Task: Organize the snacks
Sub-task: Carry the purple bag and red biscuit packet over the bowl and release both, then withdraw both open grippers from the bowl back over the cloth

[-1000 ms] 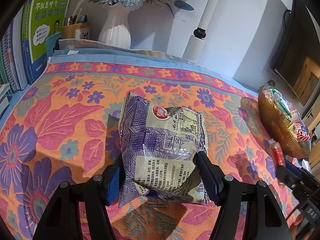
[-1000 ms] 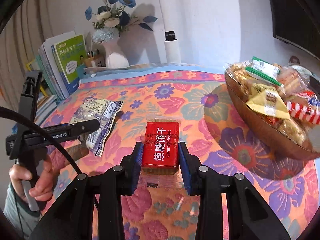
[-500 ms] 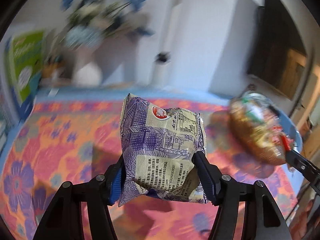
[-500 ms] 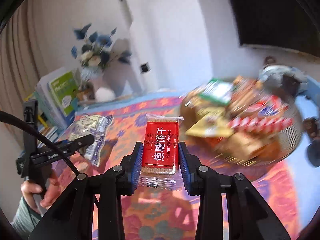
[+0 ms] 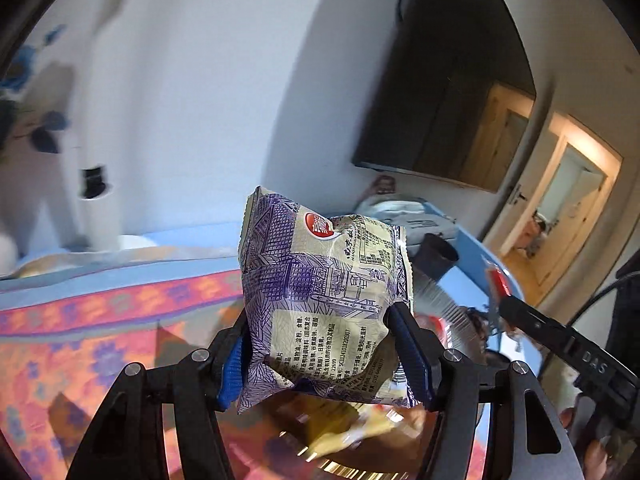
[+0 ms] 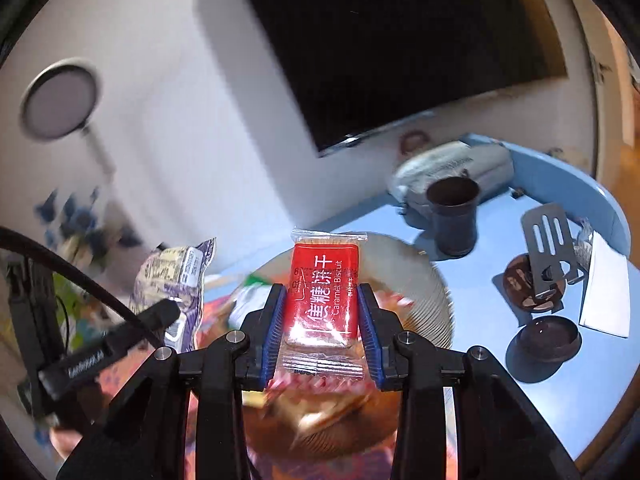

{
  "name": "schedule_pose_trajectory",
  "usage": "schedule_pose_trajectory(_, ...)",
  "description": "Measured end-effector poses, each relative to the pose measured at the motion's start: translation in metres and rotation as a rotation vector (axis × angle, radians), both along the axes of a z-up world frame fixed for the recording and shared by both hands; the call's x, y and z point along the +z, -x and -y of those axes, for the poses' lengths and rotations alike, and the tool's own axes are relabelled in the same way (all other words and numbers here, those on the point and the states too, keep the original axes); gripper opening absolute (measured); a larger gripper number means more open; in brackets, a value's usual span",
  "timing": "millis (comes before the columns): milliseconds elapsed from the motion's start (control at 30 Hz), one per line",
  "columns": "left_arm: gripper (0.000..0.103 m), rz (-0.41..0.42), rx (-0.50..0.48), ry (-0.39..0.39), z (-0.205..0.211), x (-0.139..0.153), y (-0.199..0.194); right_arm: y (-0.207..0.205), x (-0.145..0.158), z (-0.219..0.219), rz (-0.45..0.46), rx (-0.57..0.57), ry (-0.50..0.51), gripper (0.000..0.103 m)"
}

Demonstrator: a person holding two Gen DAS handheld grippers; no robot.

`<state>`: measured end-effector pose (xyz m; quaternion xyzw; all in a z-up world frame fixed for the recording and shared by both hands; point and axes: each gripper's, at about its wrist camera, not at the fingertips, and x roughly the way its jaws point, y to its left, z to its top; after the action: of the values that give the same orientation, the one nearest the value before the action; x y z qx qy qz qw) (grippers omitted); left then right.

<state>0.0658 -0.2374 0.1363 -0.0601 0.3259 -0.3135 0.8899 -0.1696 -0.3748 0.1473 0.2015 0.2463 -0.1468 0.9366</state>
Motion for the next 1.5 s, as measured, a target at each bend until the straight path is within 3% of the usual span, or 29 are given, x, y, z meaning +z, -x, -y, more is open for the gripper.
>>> schedule_pose_trajectory(133, 0.064, -0.019, -0.047, 0.016, 0.023, -0.002, -0.004, -0.01, 0.002, 0.016, -0.006, -0.049, 0.013, 0.042)
schedule_pose_trajectory(167, 0.066, -0.019, -0.064, 0.021, 0.027, -0.001, -0.004, -0.013, 0.001, 0.018, -0.014, -0.047, 0.012, 0.056)
schedule_pose_trajectory(200, 0.075, -0.018, -0.08, 0.023, 0.029, 0.001, -0.002, -0.014, 0.0, 0.019, -0.023, -0.048, 0.011, 0.062)
schedule_pose_trajectory(233, 0.081, -0.012, -0.088, 0.018, 0.028, 0.002, 0.0, -0.013, -0.001, 0.021, -0.028, -0.052, 0.009, 0.062)
schedule_pose_trajectory(433, 0.081, -0.002, -0.047, 0.023, -0.016, 0.005, 0.012, -0.004, -0.005, 0.011, -0.038, -0.025, 0.011, 0.062)
schedule_pose_trajectory(633, 0.081, -0.019, 0.103, 0.029, -0.1, -0.004, 0.03, -0.001, -0.01, -0.024, -0.072, 0.043, -0.001, 0.062)
schedule_pose_trajectory(800, 0.081, -0.041, 0.239, 0.058, -0.173, -0.02, 0.054, -0.005, -0.016, -0.077, -0.102, 0.164, 0.008, 0.063)
schedule_pose_trajectory(933, 0.081, -0.062, 0.37, 0.018, -0.225, -0.041, 0.077, -0.015, -0.026, -0.131, -0.131, 0.293, 0.026, 0.064)
schedule_pose_trajectory(1000, 0.081, -0.079, 0.407, 0.007, -0.243, -0.054, 0.084, -0.023, -0.036, -0.164, -0.146, 0.361, 0.046, 0.075)
schedule_pose_trajectory(1067, 0.081, -0.108, 0.435, -0.003, -0.26, -0.071, 0.089, -0.03, -0.048, -0.189, -0.164, 0.406, 0.065, 0.077)
schedule_pose_trajectory(1333, 0.081, -0.136, 0.502, -0.08, -0.277, -0.118, 0.091, -0.053, -0.104, -0.244, -0.268, 0.455, 0.181, 0.077)
schedule_pose_trajectory(1400, 0.081, -0.161, 0.496, -0.069, -0.275, -0.121, 0.086, -0.055, -0.113, -0.244, -0.277, 0.444, 0.195, 0.077)
schedule_pose_trajectory(1500, 0.081, -0.13, 0.519, -0.056, -0.277, -0.117, 0.088, -0.056, -0.124, -0.24, -0.298, 0.421, 0.198, 0.077)
